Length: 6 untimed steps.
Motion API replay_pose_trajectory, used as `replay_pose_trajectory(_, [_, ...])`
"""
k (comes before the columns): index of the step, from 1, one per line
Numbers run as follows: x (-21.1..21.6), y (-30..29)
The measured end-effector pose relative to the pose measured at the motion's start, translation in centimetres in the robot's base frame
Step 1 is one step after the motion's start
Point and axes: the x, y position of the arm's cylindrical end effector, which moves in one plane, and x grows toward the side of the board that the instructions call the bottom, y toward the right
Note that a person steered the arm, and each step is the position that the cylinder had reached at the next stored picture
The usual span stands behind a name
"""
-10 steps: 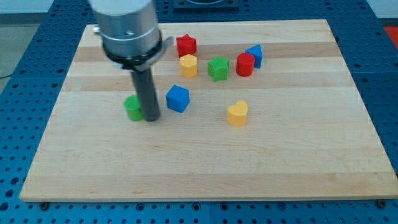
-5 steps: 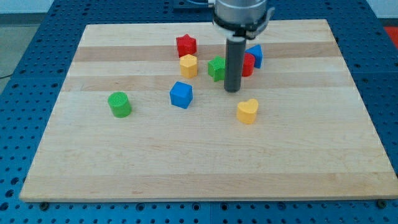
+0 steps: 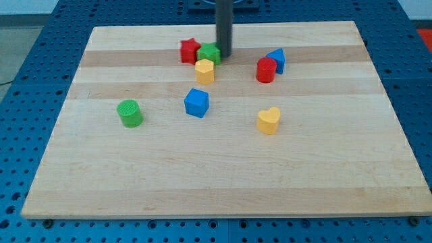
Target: Push green blocks towards the left center of the board
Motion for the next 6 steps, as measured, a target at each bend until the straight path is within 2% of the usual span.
replay_pose_trajectory(3, [2.9, -9.9])
replay_pose_trajectory(4, [6.3, -12.0])
replay_pose_trajectory(6, [7.9, -12.3])
